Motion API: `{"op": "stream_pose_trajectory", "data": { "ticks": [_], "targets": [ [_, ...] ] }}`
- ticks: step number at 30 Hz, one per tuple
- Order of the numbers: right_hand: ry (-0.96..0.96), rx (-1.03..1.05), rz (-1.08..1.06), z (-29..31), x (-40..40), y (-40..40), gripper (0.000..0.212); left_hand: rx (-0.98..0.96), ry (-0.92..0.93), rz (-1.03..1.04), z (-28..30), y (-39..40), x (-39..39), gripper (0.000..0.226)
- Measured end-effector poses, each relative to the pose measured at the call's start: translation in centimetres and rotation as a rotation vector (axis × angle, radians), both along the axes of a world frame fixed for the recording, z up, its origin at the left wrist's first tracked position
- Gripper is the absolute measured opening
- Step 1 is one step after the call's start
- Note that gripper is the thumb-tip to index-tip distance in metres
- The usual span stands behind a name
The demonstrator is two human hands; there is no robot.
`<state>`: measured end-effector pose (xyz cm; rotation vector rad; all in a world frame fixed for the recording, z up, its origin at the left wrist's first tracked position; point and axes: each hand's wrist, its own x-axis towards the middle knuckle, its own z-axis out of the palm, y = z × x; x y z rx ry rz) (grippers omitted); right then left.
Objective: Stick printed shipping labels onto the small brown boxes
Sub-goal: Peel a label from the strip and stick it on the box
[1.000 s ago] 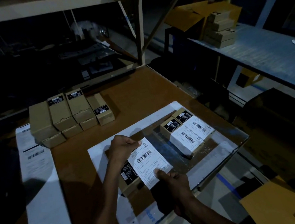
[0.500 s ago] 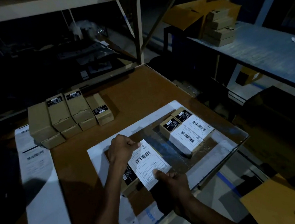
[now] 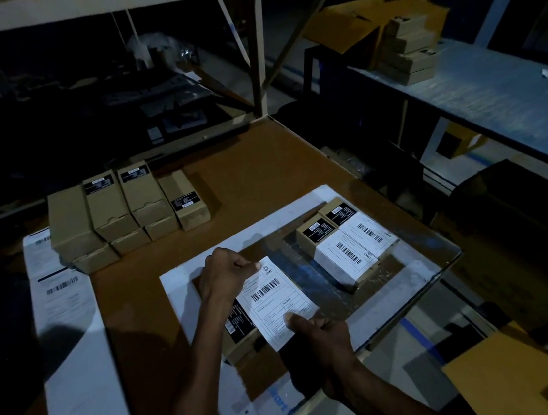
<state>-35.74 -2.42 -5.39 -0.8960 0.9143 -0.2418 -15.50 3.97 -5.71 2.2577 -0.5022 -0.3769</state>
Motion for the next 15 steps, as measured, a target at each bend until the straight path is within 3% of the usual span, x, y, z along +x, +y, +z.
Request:
{"op": "stream_pose_trajectory", "data": {
  "ticks": [2, 6, 10, 15],
  "targets": [
    [0.001, -0.002, -0.005, 0.4, 0.0, 0.1, 0.027, 0.015, -0.007, 0.003, -0.1, -0.1, 0.1, 0.017],
    [0.006, 0.001, 0.009, 1.0, 0.0, 0.0, 0.045, 0.026, -0.017, 0.017, -0.4, -0.2, 0.1, 0.016],
    [0.011, 0.015, -0.008, 1.2, 0.1, 0.3, 0.011, -0.003, -0.017, 0.016, -0.6, -0.2, -0.1, 0.015],
    [-0.032, 0.057, -0.048, 1.6, 0.2, 0.5, 0.007, -0.044, -0.021, 0.014, -0.9, 0.1, -0.5, 0.016]
  ]
}}
